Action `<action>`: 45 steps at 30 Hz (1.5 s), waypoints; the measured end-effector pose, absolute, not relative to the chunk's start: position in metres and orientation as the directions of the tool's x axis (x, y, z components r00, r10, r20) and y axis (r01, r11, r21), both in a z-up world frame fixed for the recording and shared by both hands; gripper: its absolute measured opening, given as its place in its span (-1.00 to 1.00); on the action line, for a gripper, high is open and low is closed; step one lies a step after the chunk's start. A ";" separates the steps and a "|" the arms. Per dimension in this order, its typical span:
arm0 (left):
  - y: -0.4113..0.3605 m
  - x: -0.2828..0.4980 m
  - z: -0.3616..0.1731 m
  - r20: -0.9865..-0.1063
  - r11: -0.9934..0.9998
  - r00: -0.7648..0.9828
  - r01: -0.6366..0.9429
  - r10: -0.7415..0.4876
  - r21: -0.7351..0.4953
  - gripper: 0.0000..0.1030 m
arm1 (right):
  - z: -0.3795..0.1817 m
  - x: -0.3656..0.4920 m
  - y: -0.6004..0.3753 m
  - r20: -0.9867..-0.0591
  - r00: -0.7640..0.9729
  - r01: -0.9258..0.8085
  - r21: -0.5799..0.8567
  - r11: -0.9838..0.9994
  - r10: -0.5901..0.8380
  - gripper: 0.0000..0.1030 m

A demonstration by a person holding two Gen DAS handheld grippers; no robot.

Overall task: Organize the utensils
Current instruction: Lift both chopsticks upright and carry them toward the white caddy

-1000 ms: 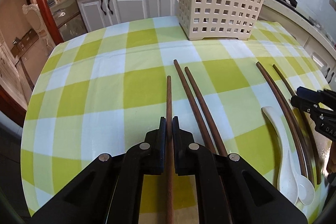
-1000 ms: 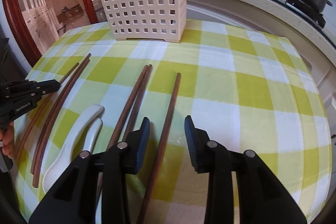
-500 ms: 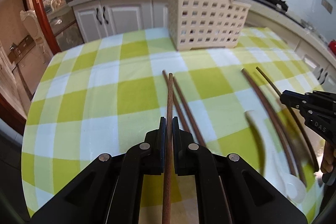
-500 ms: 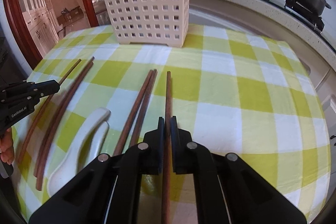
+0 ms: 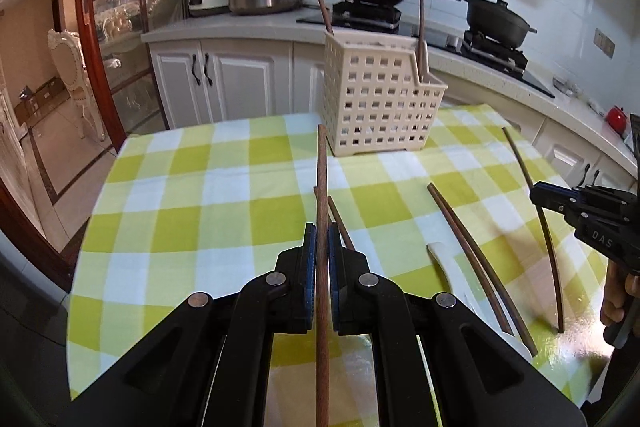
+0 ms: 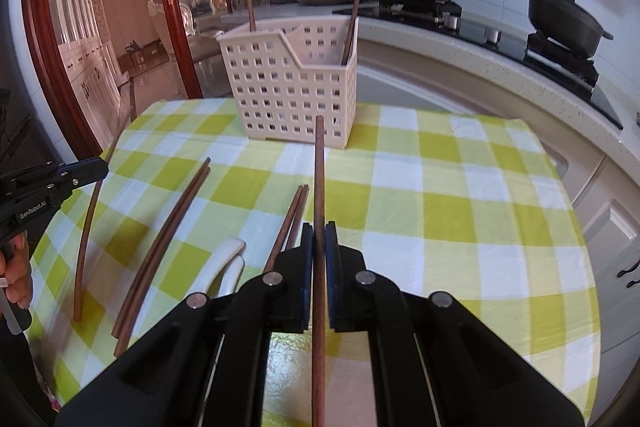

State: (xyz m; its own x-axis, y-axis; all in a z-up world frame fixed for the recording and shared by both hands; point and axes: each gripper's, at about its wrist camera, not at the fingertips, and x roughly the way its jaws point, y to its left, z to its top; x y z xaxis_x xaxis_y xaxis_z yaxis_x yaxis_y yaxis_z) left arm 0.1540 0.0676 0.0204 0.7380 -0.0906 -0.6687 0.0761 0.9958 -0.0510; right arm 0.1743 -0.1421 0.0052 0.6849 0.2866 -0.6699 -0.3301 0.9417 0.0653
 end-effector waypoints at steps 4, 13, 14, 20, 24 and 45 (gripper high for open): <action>0.069 0.144 0.031 -0.650 0.996 0.756 0.072 -0.084 -0.045 -0.89 | 0.014 0.166 -0.146 -0.655 0.698 -0.332 0.064 0.941 0.290 -0.88; 0.068 0.129 0.052 -0.612 0.996 0.787 0.080 -0.083 -0.032 -0.89 | 0.030 0.155 -0.152 -0.630 0.718 -0.332 0.064 0.941 0.296 -0.88; 0.068 0.128 0.054 -0.608 0.996 0.789 0.078 -0.081 -0.031 -0.89 | 0.031 0.155 -0.153 -0.628 0.719 -0.332 0.063 0.941 0.296 -0.88; 0.068 0.120 0.064 -0.587 0.997 0.806 0.077 -0.078 -0.027 -0.89 | 0.047 0.144 -0.157 -0.601 0.740 -0.335 0.063 0.940 0.304 -0.88; 0.067 0.117 0.070 -0.574 0.997 0.815 0.080 -0.080 -0.025 -0.89 | 0.060 0.137 -0.160 -0.576 0.758 -0.336 0.057 0.940 0.306 -0.88; 0.054 0.134 0.115 -0.515 0.991 0.848 0.128 -0.126 -0.033 -0.89 | 0.114 0.145 -0.170 -0.504 0.799 -0.336 0.076 0.939 0.327 -0.88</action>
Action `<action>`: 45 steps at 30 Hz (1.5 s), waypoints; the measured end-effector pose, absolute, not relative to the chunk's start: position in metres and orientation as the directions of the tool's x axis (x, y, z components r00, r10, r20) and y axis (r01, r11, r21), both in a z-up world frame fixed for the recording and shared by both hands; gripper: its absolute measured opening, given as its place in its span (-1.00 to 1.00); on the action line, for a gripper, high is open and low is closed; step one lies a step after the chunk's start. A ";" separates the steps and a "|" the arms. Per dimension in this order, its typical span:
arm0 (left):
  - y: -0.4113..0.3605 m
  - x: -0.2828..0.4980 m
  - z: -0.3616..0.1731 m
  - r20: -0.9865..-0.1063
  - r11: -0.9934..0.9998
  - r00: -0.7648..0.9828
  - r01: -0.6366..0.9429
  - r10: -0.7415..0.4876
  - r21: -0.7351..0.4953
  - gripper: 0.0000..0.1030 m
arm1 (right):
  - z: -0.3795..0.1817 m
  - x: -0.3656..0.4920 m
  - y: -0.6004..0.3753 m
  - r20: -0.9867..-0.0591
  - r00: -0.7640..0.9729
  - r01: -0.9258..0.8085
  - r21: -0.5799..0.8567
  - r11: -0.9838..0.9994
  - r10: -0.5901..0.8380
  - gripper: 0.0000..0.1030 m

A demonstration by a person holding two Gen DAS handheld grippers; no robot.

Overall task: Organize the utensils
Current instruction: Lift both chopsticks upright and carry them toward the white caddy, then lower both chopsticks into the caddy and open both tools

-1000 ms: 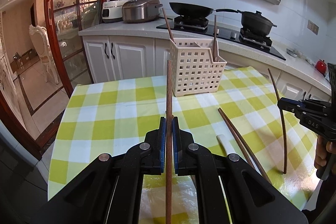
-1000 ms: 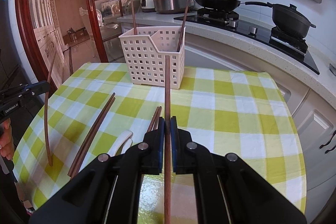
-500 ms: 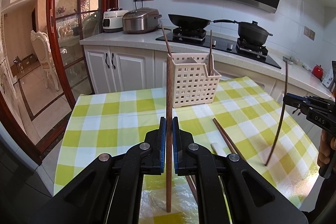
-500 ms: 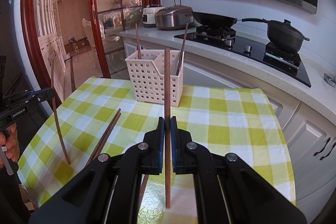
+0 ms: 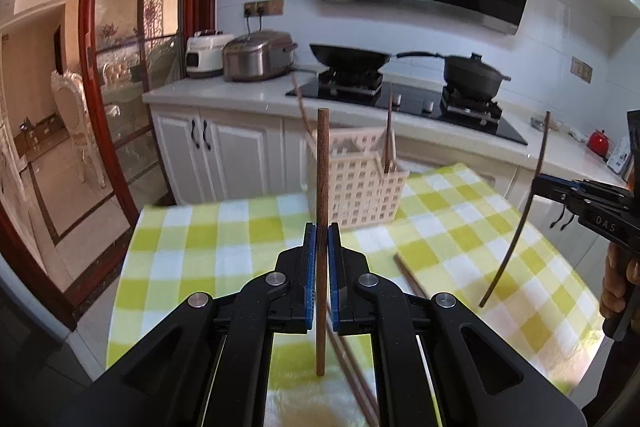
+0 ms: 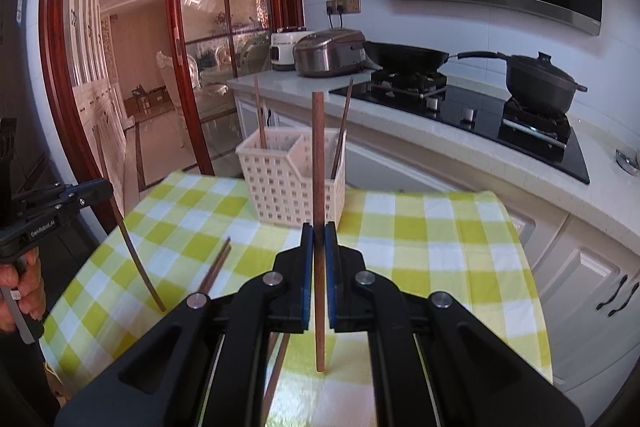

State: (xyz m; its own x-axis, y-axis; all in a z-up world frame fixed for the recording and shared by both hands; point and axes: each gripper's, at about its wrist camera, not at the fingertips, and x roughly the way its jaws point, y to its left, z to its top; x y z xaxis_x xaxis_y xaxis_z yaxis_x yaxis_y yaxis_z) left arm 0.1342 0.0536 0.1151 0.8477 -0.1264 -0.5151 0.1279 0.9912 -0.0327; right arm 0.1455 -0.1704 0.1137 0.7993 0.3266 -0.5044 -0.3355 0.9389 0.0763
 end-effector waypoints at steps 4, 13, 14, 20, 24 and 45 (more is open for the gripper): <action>0.044 0.158 0.140 -0.495 0.986 0.854 0.162 -0.157 -0.034 -0.89 | 0.142 0.172 -0.167 -0.486 0.804 -0.353 0.072 0.933 0.342 -0.88; 0.020 0.232 0.209 -0.433 0.981 0.884 0.192 -0.176 -0.007 -0.89 | 0.200 0.249 -0.149 -0.435 0.840 -0.336 0.051 0.941 0.323 -0.88; 0.018 0.238 0.214 -0.427 0.981 0.887 0.192 -0.177 -0.008 -0.89 | 0.205 0.259 -0.146 -0.432 0.842 -0.336 0.049 0.940 0.324 -0.88; 0.013 0.285 0.237 -0.392 0.984 0.905 0.175 -0.168 -0.020 -0.89 | 0.222 0.307 -0.132 -0.413 0.850 -0.334 0.055 0.941 0.327 -0.88; 0.011 0.313 0.234 -0.397 0.986 0.904 0.161 -0.159 -0.029 -0.89 | 0.225 0.333 -0.125 -0.408 0.848 -0.337 0.076 0.938 0.338 -0.88; 0.021 0.376 0.128 -0.512 0.987 0.845 0.108 -0.152 -0.115 -0.89 | 0.141 0.386 -0.090 -0.540 0.763 -0.349 0.120 0.929 0.356 -0.88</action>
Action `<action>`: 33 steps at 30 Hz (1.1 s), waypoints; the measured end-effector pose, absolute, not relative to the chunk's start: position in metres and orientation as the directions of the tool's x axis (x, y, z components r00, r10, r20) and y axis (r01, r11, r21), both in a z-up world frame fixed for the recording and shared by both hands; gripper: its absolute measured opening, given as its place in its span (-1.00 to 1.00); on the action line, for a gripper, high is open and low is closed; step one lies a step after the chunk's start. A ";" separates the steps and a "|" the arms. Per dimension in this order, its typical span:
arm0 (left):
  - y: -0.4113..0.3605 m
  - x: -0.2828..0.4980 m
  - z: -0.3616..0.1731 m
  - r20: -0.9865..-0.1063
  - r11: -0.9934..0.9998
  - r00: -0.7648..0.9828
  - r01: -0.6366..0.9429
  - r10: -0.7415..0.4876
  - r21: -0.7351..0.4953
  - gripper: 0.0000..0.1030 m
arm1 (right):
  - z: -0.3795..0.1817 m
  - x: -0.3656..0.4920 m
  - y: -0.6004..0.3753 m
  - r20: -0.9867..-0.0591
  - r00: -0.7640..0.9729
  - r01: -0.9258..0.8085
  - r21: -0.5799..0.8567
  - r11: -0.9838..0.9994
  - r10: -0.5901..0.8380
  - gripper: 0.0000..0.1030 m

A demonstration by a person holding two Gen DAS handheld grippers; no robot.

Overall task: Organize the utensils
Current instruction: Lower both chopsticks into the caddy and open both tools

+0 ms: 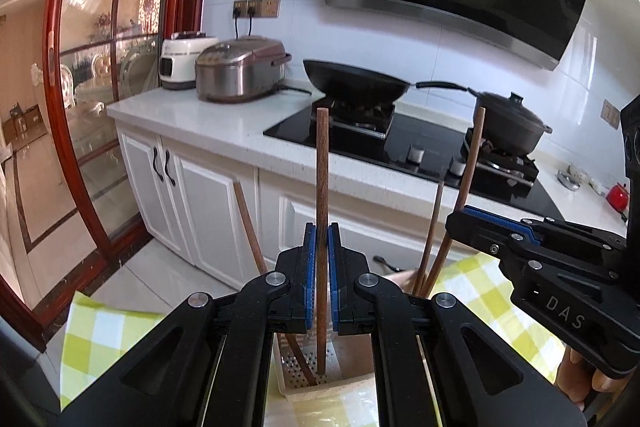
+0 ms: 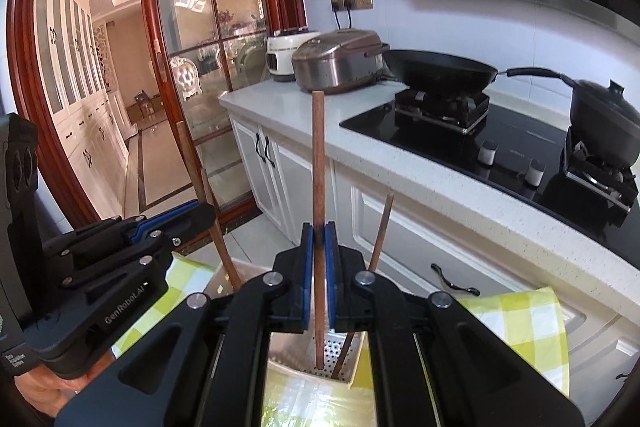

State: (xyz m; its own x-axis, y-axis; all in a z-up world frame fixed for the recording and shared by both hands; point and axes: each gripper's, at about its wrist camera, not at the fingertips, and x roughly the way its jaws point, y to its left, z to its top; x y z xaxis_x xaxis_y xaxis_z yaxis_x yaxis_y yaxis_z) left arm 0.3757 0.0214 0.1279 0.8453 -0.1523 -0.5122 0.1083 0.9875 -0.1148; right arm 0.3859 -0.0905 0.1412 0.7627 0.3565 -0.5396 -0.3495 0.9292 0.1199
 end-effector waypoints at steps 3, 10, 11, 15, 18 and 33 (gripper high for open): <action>0.019 0.378 0.120 -0.540 0.988 0.828 0.111 -0.152 -0.107 -0.89 | 0.132 0.387 -0.087 -0.565 0.744 -0.351 0.124 0.928 0.357 -0.88; 0.020 0.385 0.105 -0.602 0.988 0.784 0.105 -0.150 -0.109 -0.89 | 0.115 0.392 -0.080 -0.615 0.703 -0.362 0.122 0.924 0.357 -0.88; 0.020 0.385 0.105 -0.602 0.989 0.785 0.104 -0.146 -0.105 -0.89 | 0.113 0.392 -0.079 -0.620 0.699 -0.363 0.121 0.924 0.356 -0.88; 0.022 0.389 0.106 -0.614 0.988 0.775 0.100 -0.151 -0.117 -0.88 | 0.110 0.395 -0.078 -0.627 0.689 -0.370 0.126 0.920 0.363 -0.84; 0.021 0.386 0.110 -0.602 0.987 0.782 0.110 -0.158 -0.116 -0.77 | 0.114 0.394 -0.079 -0.618 0.700 -0.366 0.120 0.923 0.358 -0.55; 0.043 0.300 0.124 -0.511 0.989 0.849 0.086 -0.137 -0.123 -0.12 | 0.110 0.326 -0.139 -0.544 0.799 -0.254 0.084 0.964 0.258 0.22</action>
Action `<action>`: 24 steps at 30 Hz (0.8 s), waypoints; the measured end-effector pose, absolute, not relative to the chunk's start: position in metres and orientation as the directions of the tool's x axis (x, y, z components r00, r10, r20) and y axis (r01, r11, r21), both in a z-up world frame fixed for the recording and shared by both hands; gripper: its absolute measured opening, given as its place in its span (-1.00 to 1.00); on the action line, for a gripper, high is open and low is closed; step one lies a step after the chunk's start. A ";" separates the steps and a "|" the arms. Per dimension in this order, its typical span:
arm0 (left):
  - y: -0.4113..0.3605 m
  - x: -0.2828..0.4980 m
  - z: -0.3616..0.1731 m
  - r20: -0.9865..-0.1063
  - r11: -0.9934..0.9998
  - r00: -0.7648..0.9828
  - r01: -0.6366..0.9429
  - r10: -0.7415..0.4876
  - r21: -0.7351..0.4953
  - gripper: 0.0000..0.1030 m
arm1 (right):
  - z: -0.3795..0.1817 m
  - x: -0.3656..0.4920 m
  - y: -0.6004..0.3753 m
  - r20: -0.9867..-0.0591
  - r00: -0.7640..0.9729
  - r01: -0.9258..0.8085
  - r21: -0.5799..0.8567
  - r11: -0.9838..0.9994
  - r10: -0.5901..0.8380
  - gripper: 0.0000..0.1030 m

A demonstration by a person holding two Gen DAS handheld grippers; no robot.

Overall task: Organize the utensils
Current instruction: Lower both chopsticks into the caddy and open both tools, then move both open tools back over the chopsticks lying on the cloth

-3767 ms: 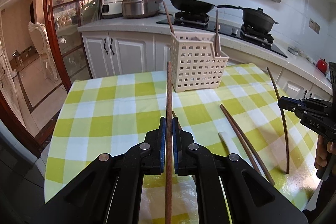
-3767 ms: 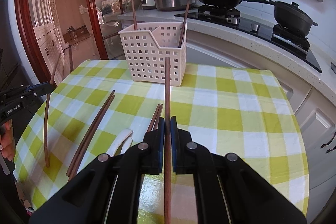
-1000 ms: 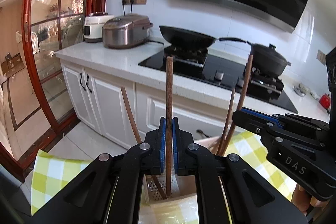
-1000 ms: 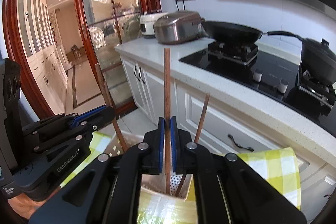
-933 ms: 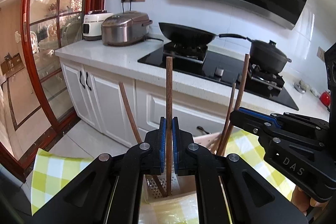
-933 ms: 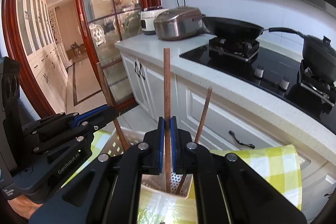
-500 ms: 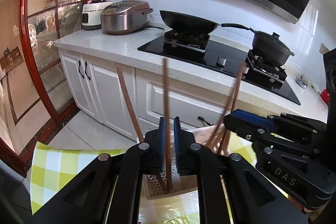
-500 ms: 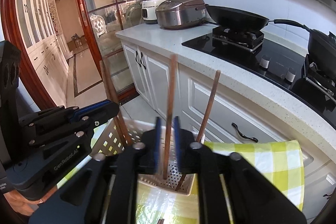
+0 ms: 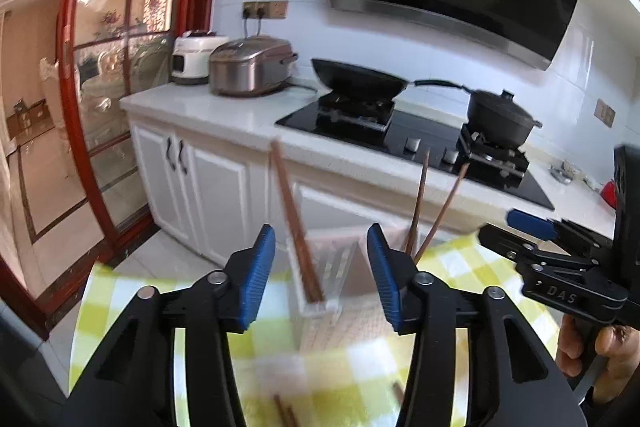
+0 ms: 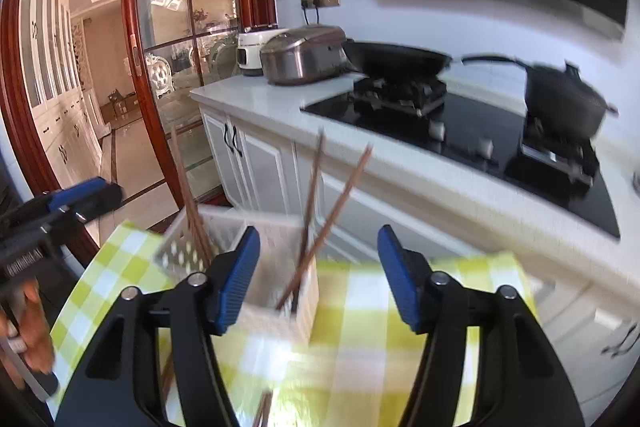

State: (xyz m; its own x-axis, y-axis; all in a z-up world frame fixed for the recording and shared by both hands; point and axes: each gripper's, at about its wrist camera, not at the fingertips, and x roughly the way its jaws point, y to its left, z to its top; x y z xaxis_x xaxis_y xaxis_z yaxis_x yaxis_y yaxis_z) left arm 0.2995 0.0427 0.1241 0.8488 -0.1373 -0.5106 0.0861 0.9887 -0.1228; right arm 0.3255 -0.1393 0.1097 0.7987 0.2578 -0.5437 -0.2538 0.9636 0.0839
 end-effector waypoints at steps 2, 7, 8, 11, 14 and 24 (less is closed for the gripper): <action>0.050 0.283 0.110 -0.526 0.988 0.840 0.068 -0.131 -0.137 -0.12 | 0.087 0.310 -0.150 -0.562 0.778 -0.260 0.119 0.958 0.281 0.29; 0.069 0.242 0.057 -0.591 0.984 0.800 0.005 -0.110 -0.176 -0.13 | 0.027 0.272 -0.159 -0.627 0.725 -0.251 0.145 0.957 0.285 0.31; 0.072 0.236 0.048 -0.599 0.983 0.793 -0.004 -0.109 -0.184 -0.13 | 0.018 0.266 -0.157 -0.637 0.716 -0.253 0.144 0.957 0.285 0.31; 0.078 0.220 0.015 -0.637 0.976 0.761 -0.021 -0.125 -0.217 -0.15 | -0.010 0.251 -0.155 -0.666 0.688 -0.258 0.146 0.955 0.288 0.31; 0.078 0.212 -0.011 -0.674 0.975 0.725 -0.015 -0.141 -0.220 -0.40 | -0.031 0.244 -0.149 -0.694 0.659 -0.278 0.132 0.952 0.289 0.31; 0.065 0.213 -0.047 -0.748 0.983 0.646 0.016 -0.152 -0.185 -0.63 | -0.053 0.240 -0.135 -0.741 0.614 -0.298 0.103 0.949 0.273 0.31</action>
State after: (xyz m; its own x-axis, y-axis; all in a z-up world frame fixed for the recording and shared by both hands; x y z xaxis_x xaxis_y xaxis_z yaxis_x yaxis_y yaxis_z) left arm 0.2131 0.0645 -0.0471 0.6462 -0.1519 -0.7479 0.0164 0.9825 -0.1854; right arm 0.2400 -0.1349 -0.0529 0.6136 0.2730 -0.7409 -0.2981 0.9490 0.1028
